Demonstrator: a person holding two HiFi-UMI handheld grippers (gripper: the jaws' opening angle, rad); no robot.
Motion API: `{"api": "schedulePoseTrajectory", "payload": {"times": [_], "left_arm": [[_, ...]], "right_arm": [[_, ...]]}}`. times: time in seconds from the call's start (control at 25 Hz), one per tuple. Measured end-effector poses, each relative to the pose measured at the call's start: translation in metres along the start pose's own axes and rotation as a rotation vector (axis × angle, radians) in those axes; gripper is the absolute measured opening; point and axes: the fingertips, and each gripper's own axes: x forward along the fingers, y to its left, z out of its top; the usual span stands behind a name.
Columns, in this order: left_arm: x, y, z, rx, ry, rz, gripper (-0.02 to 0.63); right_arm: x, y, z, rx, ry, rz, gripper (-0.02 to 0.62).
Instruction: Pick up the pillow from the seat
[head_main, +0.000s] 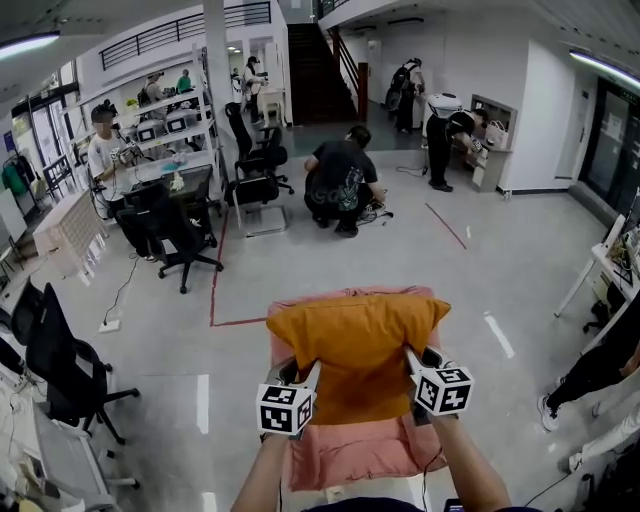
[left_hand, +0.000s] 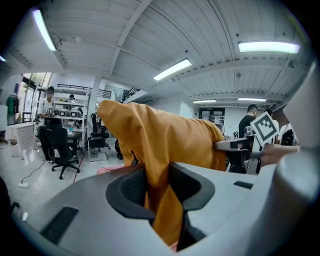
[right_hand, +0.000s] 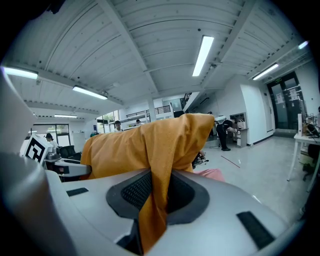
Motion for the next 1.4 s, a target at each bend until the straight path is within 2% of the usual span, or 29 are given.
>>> {"api": "schedulePoseTrajectory", "payload": {"times": [0.84,1.0,1.4], "left_arm": [[-0.084,-0.087,-0.01,0.022,-0.041,0.061,0.123],[-0.099,-0.1,-0.014,0.051,-0.047,0.075,0.123],[-0.129,-0.124,-0.017,0.039,-0.078,0.092,0.123]], "right_arm": [[-0.108,0.003,-0.011,0.008,-0.05,0.066,0.09],[-0.125,0.006,-0.015,-0.002,-0.054,0.078,0.091],[-0.16,0.012,-0.016,-0.018,-0.072,0.102,0.091]]}}
